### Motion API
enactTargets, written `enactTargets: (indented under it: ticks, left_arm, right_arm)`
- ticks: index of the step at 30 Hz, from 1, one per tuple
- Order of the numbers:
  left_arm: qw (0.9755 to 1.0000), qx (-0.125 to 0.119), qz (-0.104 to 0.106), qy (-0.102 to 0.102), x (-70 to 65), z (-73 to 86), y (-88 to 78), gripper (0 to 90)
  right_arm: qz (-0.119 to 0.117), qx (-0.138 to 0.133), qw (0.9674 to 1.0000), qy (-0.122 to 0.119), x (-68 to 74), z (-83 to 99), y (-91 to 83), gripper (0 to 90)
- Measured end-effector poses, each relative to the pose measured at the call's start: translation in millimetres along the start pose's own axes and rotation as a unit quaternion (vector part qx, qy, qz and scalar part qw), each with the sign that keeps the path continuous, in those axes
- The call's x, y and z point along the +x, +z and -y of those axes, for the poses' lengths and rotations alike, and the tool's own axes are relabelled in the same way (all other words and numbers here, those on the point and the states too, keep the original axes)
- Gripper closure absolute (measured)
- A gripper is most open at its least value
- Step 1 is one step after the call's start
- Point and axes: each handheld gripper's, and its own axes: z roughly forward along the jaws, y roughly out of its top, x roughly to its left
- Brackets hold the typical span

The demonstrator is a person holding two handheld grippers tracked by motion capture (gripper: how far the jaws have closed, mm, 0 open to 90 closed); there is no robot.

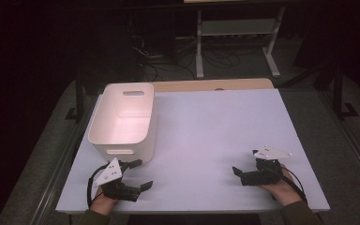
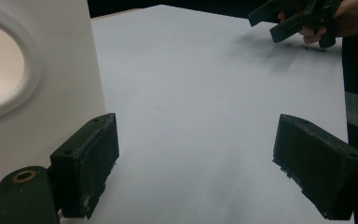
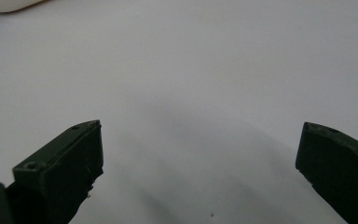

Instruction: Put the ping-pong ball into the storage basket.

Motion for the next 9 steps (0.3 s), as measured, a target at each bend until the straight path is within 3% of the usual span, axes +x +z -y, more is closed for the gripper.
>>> enactTargets:
  ticks: [9]
  left_arm:
    - [1.0,0.001,0.001,-0.001,0.2,-0.2,0.6,14.0]
  right_arm:
    - [0.002,0.0,1.0,0.0,-0.4,0.9,-1.3,0.2]
